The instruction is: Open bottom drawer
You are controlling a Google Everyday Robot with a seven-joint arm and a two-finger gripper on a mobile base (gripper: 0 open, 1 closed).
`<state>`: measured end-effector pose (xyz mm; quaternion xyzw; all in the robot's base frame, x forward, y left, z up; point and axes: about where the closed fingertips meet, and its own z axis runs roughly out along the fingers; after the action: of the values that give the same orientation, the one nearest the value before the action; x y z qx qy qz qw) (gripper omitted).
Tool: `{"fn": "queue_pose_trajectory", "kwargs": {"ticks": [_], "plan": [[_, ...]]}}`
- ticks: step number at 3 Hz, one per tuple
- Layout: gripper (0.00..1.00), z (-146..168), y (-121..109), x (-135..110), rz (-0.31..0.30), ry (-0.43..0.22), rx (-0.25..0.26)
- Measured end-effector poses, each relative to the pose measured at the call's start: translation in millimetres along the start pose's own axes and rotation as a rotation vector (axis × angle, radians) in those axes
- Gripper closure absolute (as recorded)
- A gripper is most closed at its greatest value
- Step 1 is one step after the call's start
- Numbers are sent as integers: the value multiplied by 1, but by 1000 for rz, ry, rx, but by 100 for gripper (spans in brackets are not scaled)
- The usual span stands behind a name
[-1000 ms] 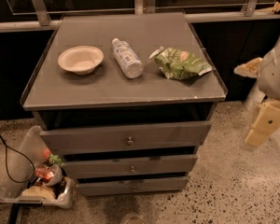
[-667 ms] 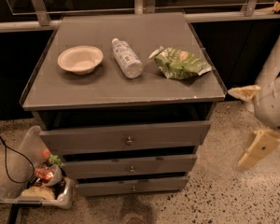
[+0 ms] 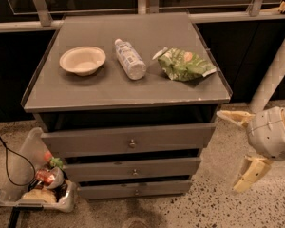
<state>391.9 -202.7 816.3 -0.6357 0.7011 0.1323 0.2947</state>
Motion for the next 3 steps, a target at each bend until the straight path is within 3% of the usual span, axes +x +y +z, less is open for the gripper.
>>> {"fn": "queue_pose_trajectory", "kwargs": {"ticks": [1,2,3], "plan": [[0,4,2,-1,-1,5,-1],[0,53,5,19,56,2,-31],[0,122,11,60,102,29,-36]]}}
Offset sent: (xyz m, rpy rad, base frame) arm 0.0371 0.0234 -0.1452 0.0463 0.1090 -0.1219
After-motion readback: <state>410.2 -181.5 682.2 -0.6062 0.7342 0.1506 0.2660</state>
